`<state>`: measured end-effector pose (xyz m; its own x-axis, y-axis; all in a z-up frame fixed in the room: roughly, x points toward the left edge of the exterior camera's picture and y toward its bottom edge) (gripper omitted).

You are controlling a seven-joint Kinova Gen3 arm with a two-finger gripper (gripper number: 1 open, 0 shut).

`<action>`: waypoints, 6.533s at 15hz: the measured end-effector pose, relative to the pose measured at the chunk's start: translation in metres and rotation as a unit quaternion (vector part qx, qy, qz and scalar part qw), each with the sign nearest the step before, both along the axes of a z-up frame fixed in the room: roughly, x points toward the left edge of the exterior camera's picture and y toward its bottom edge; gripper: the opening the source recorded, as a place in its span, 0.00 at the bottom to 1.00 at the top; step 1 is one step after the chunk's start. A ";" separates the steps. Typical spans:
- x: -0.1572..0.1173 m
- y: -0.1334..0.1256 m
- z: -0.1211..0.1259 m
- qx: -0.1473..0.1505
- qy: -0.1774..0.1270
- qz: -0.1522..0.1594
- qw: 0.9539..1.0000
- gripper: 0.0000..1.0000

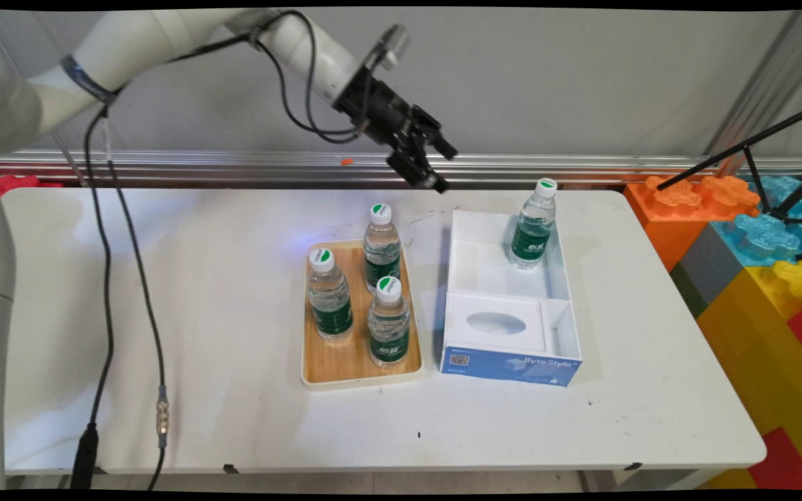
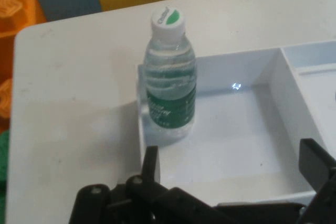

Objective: Pick up the green bottle from the white box, then place the picked object on the tray

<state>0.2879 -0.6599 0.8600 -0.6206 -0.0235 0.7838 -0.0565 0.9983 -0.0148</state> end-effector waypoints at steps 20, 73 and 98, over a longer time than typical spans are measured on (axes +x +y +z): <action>-0.123 -0.031 -0.089 -0.007 0.020 -0.026 0.999 1.00; -0.042 0.029 0.083 -0.029 0.044 0.120 0.991 0.00; 0.180 0.157 0.036 0.013 -0.003 0.213 0.977 0.00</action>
